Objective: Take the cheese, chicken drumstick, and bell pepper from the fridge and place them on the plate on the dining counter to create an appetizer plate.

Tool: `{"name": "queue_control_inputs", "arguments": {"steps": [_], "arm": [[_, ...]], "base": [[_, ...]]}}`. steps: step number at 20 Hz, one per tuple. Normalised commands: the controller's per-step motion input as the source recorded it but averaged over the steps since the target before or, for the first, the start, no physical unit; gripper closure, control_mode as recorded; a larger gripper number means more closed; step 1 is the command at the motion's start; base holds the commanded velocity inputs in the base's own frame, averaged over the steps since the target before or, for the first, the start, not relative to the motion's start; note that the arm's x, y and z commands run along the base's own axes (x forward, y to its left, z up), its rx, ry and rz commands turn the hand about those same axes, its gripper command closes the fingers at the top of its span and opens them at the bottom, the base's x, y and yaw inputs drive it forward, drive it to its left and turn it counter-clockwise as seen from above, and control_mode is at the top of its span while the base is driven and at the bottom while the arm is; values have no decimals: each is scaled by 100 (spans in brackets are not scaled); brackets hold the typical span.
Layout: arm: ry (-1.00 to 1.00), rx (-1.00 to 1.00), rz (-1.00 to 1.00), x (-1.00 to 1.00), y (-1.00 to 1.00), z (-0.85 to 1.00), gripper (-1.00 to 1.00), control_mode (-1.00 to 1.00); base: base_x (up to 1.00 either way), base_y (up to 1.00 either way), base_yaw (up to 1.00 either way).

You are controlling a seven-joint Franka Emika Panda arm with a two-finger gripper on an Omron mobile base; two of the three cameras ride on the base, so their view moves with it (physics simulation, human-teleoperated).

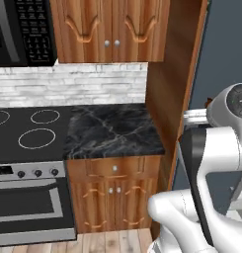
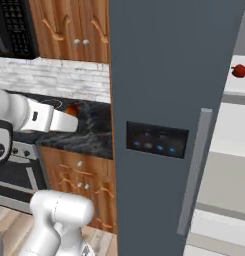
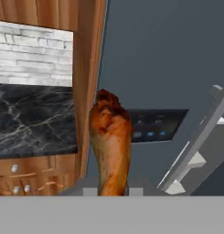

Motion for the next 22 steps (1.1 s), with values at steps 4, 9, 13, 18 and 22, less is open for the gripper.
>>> {"name": "queue_control_inputs", "arguments": {"steps": [4, 9, 13, 18, 22], "arm": [[0, 0, 0, 0, 0, 0, 100, 100], [0, 0, 0, 0, 0, 0, 100, 100], [0, 0, 0, 0, 0, 0, 100, 100], [0, 0, 0, 0, 0, 0, 100, 100], [0, 0, 0, 0, 0, 0, 100, 100]], "base": [[-100, 96, -30], [-88, 53, -56], [-84, 49, -60], [-91, 51, -59], [-94, 57, -57]]}}
